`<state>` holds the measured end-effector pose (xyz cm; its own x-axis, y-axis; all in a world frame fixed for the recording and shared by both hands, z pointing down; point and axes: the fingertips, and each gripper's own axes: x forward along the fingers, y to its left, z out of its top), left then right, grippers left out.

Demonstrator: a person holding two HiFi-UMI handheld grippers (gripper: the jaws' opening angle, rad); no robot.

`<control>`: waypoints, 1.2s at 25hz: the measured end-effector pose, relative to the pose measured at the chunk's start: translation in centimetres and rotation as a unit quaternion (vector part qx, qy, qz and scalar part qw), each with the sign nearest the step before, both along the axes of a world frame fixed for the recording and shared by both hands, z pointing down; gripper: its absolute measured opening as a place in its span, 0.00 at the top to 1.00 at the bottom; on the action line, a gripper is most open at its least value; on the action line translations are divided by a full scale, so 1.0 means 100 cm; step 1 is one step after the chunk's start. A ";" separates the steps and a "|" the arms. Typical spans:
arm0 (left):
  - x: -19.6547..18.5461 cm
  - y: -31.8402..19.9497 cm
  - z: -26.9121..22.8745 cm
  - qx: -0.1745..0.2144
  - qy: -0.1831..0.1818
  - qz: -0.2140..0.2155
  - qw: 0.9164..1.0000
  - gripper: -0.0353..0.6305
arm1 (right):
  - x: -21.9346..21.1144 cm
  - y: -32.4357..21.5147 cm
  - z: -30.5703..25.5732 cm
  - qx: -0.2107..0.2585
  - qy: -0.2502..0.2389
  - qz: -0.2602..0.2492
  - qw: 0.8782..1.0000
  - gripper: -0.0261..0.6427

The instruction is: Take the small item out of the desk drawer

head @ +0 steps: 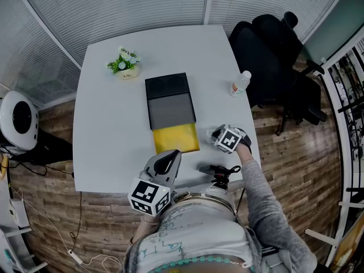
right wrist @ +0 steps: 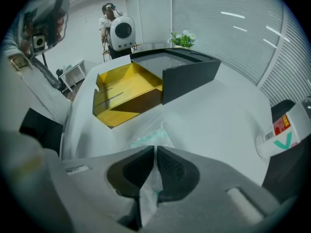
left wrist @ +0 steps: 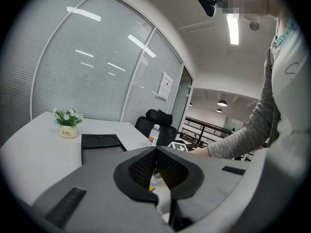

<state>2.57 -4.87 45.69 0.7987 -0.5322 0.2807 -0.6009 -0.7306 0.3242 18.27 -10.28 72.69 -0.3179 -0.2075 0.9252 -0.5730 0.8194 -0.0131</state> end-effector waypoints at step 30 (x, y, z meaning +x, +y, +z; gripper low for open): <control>0.002 -0.001 0.000 -0.002 -0.002 0.013 1.000 0.95 | 0.003 0.017 -0.040 -0.010 -0.019 0.005 1.000 0.66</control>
<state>2.80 -4.94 45.69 0.8108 -0.5105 0.2863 -0.5834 -0.7445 0.3245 18.60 -8.60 68.64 -0.3508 -0.1917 0.9166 -0.5803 0.8128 -0.0521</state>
